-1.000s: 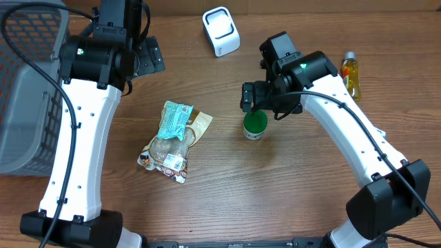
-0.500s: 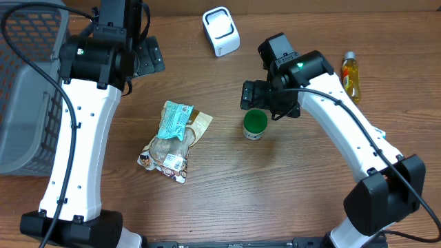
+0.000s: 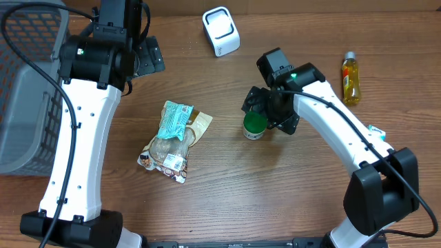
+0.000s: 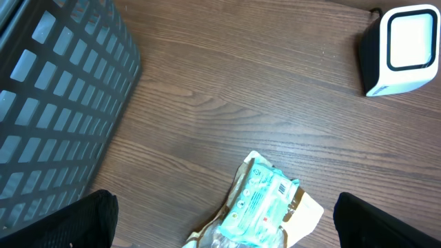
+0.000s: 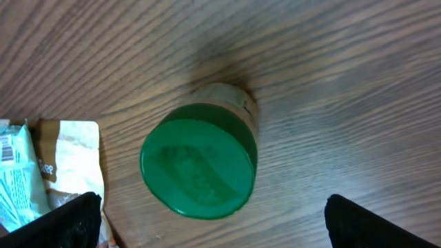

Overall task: Scan the item barcode
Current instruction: 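Lower the right gripper around the green-capped jar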

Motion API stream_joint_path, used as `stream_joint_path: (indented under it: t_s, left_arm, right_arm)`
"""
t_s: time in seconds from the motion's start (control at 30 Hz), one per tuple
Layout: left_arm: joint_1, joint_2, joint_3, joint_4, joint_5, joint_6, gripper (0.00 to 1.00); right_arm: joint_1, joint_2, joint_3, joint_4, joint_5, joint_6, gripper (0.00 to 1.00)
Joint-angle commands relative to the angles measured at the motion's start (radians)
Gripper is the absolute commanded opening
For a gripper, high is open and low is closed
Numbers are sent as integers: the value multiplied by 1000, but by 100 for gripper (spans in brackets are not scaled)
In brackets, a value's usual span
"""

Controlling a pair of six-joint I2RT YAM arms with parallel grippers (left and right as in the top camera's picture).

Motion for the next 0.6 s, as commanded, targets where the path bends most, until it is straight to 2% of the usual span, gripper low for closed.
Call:
stream_joint_path:
  t_s: [0.0, 0.27, 0.47, 0.57]
  left_arm:
    - [-1, -22, 20, 2, -14, 15, 100]
    - [-1, -22, 20, 2, -14, 15, 100]
    - [-1, -22, 20, 2, -14, 15, 100]
    - [-1, -22, 20, 2, -14, 15, 100]
  right_arm:
    - [3, 8, -33, 29, -19, 48, 100]
    - [29, 10, -80, 111, -11, 97, 100]
    - [56, 10, -80, 124, 33, 97, 93]
    - [61, 10, -80, 124, 58, 97, 93]
